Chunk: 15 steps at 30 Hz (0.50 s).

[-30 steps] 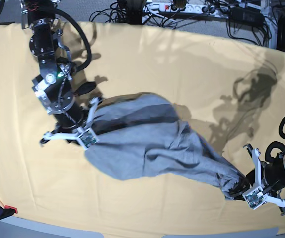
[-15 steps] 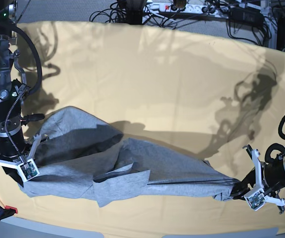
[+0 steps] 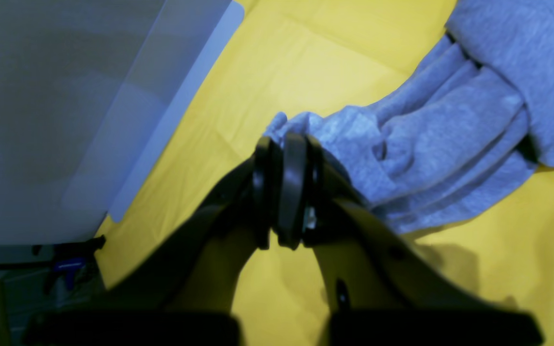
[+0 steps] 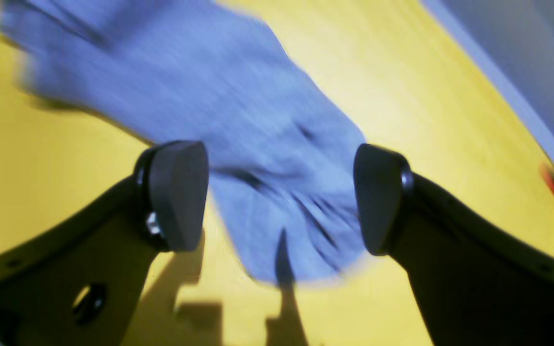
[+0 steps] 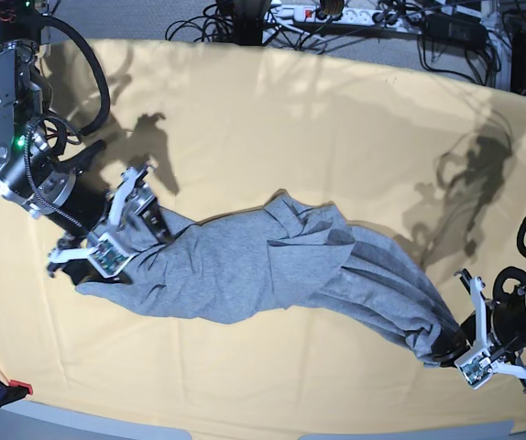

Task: Layout the t-shirt on the table in an organized manner, then fold the t-shirt properly
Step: 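Grasp the shirt with the right gripper and pull it outward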

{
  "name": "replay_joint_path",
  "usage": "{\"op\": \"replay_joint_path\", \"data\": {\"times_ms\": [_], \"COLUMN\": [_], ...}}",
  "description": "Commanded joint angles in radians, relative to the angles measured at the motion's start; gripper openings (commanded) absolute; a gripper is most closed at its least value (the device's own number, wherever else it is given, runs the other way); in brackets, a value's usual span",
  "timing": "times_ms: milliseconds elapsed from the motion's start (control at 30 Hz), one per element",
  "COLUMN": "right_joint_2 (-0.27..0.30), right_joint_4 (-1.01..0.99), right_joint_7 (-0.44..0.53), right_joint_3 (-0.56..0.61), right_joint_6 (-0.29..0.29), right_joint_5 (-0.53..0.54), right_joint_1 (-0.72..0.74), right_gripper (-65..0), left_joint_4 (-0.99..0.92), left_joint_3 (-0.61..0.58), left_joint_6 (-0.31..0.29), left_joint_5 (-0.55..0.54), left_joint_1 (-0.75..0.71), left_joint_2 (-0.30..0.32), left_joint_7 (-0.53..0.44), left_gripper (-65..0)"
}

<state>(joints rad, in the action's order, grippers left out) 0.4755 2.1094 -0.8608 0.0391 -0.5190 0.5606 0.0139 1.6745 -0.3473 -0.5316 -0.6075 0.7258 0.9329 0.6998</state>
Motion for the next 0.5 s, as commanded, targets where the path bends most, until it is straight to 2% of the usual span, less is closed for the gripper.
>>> {"op": "replay_joint_path", "data": {"times_ms": [0, 33, 100, 133, 200, 233, 300, 467], "right_joint_2": [-0.002, -0.013, -0.035, -0.041, -0.051, -0.053, -0.055, -0.061], "right_joint_4": [0.014, 0.014, 0.014, 0.014, 0.014, 0.014, 0.014, 0.014], "right_joint_7": [0.002, -0.009, -0.024, -0.023, -0.023, -0.021, -0.011, 0.008], "right_joint_3": [-0.007, -0.007, -0.007, -0.007, -0.007, -0.007, -0.007, -0.007], "right_joint_6": [-0.015, -0.032, -0.031, -0.029, -0.013, -0.012, -0.012, 0.002], "right_joint_5": [0.027, 0.046, 0.043, 0.035, 0.024, 0.023, 0.015, 0.019], "right_joint_1": [0.011, 0.01, -0.002, -0.014, -0.036, -0.044, -0.056, -0.055], "right_gripper": [-17.0, -17.0, -17.1, -17.0, -17.0, -17.0, -17.0, -17.0], "left_joint_4": [-0.002, -0.016, -0.056, -0.08, -0.127, -0.143, -0.159, -0.158], "left_joint_3": [0.017, 0.017, 0.017, 0.017, 0.017, 0.017, 0.017, 0.017], "left_joint_6": [0.014, 0.027, 0.092, 0.119, 0.15, 0.161, 0.178, 0.177], "left_joint_5": [0.0, 0.013, 0.05, 0.068, 0.087, 0.083, 0.071, 0.047], "left_joint_1": [0.031, 0.031, 0.031, 0.032, 0.031, 0.031, 0.031, 0.031], "left_joint_2": [0.018, 0.018, 0.018, 0.018, 0.017, 0.017, 0.017, 0.017], "left_joint_7": [-0.018, -0.018, -0.019, -0.02, -0.022, -0.02, -0.018, -0.005], "left_gripper": [-65.0, -65.0, -63.2, -52.9, -26.8, -16.6, -15.7, -15.6]}}
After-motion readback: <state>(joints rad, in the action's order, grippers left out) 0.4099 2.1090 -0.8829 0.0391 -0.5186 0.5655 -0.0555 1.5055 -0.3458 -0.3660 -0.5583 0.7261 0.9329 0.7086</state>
